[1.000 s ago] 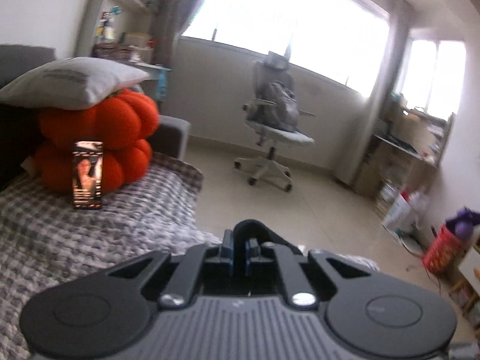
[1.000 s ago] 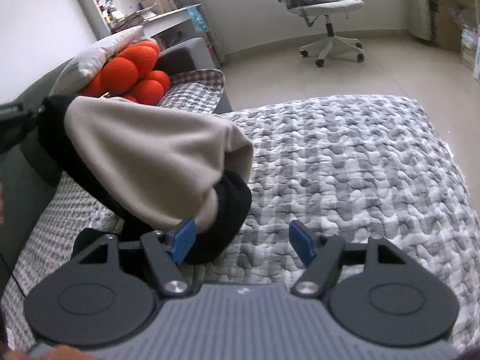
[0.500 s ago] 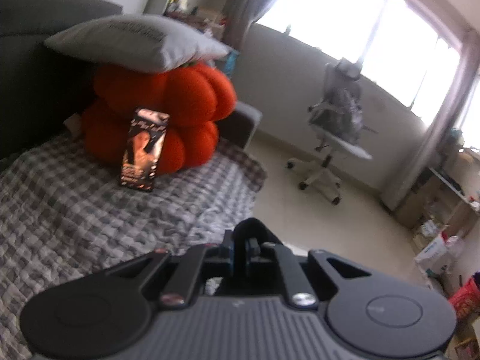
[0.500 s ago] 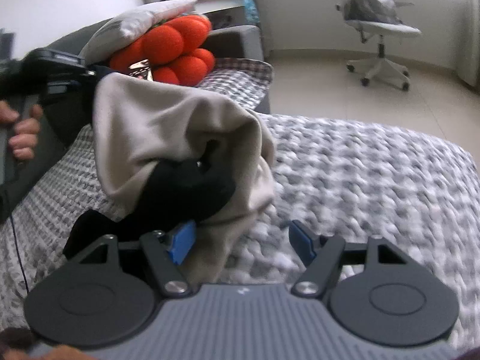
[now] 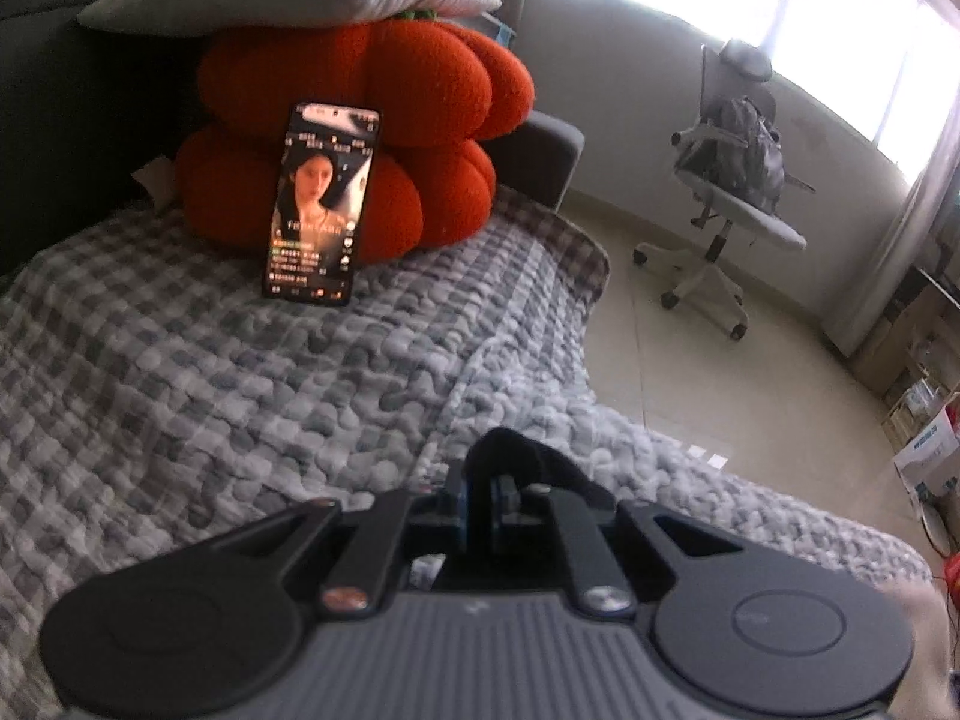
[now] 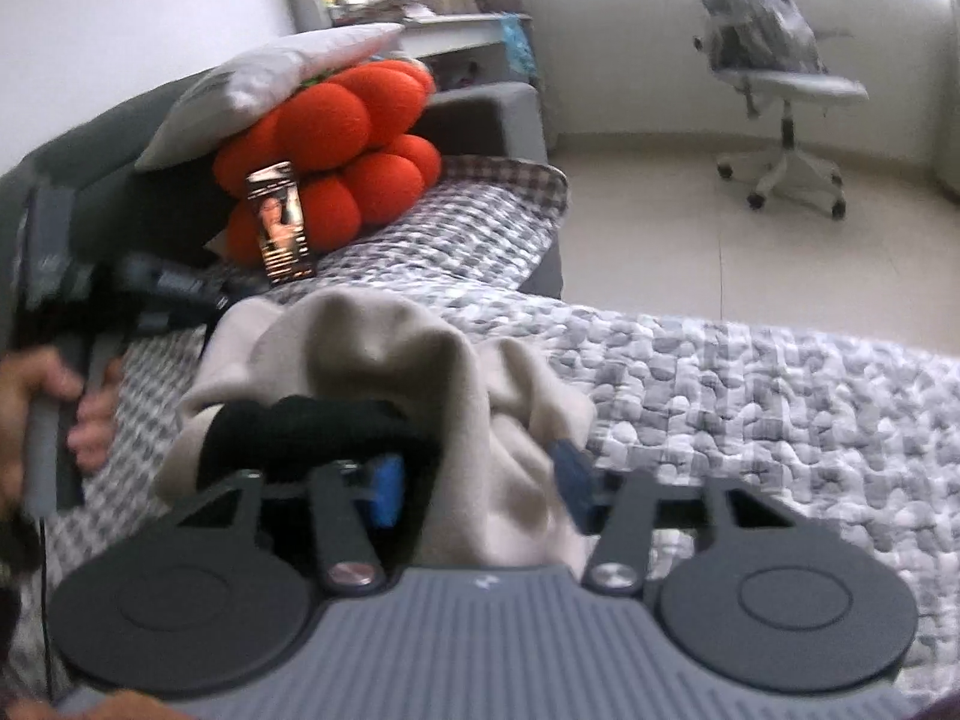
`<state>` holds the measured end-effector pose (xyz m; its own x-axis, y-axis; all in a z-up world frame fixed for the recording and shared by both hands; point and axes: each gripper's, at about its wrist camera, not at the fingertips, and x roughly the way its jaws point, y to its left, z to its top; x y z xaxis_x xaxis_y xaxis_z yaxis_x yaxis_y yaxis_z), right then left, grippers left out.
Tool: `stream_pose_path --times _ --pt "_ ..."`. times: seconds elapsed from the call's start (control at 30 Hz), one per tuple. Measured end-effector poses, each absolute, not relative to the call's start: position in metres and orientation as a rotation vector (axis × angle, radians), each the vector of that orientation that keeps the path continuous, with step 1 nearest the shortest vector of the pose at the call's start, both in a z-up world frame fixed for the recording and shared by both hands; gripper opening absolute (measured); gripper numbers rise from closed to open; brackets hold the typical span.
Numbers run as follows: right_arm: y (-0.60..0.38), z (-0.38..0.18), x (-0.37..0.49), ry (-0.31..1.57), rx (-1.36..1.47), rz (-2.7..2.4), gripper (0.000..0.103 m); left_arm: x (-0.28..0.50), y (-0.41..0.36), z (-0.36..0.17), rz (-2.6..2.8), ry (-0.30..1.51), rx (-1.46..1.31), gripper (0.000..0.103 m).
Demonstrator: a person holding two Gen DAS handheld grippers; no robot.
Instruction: Fold clothes
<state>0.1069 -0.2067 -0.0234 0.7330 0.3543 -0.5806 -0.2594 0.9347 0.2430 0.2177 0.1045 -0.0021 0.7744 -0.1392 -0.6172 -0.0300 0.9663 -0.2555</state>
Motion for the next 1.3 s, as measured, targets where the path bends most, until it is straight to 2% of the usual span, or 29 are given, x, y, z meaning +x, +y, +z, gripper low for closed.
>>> stream_pose_path --times 0.03,0.13,0.4,0.53,0.63,0.77,0.83,1.03,1.13,1.3 --pt "-0.209 -0.026 0.115 0.679 0.167 0.325 0.037 0.22 0.105 -0.006 -0.059 0.692 -0.258 0.007" --pt "-0.22 -0.035 0.131 0.703 0.217 0.287 0.029 0.226 0.107 -0.018 -0.06 0.718 -0.258 0.007" --pt "-0.265 -0.054 0.161 0.791 0.469 0.157 0.028 0.229 0.098 -0.046 -0.096 0.773 -0.197 0.01" --pt "-0.273 -0.054 0.156 0.8 0.462 0.11 0.027 0.222 0.09 -0.048 -0.105 0.758 -0.127 0.013" --pt "-0.277 -0.05 0.147 0.797 0.468 0.12 0.036 0.216 0.086 -0.045 -0.115 0.76 -0.085 0.019" --pt "-0.282 -0.04 0.134 0.797 0.477 0.131 0.046 0.205 0.085 -0.038 -0.132 0.775 -0.063 0.043" --pt "-0.285 -0.034 0.125 0.795 0.475 0.142 0.052 0.198 0.084 -0.035 -0.134 0.778 -0.045 0.044" --pt "-0.274 -0.014 0.101 0.786 0.444 0.197 0.059 0.172 0.085 -0.022 -0.135 0.8 -0.048 0.053" --pt "-0.26 -0.006 0.091 0.79 0.429 0.236 0.059 0.159 0.083 -0.015 -0.174 0.821 -0.075 0.065" --pt "-0.233 0.001 0.072 0.806 0.429 0.322 0.059 0.138 0.071 -0.011 -0.284 0.871 -0.148 0.066"
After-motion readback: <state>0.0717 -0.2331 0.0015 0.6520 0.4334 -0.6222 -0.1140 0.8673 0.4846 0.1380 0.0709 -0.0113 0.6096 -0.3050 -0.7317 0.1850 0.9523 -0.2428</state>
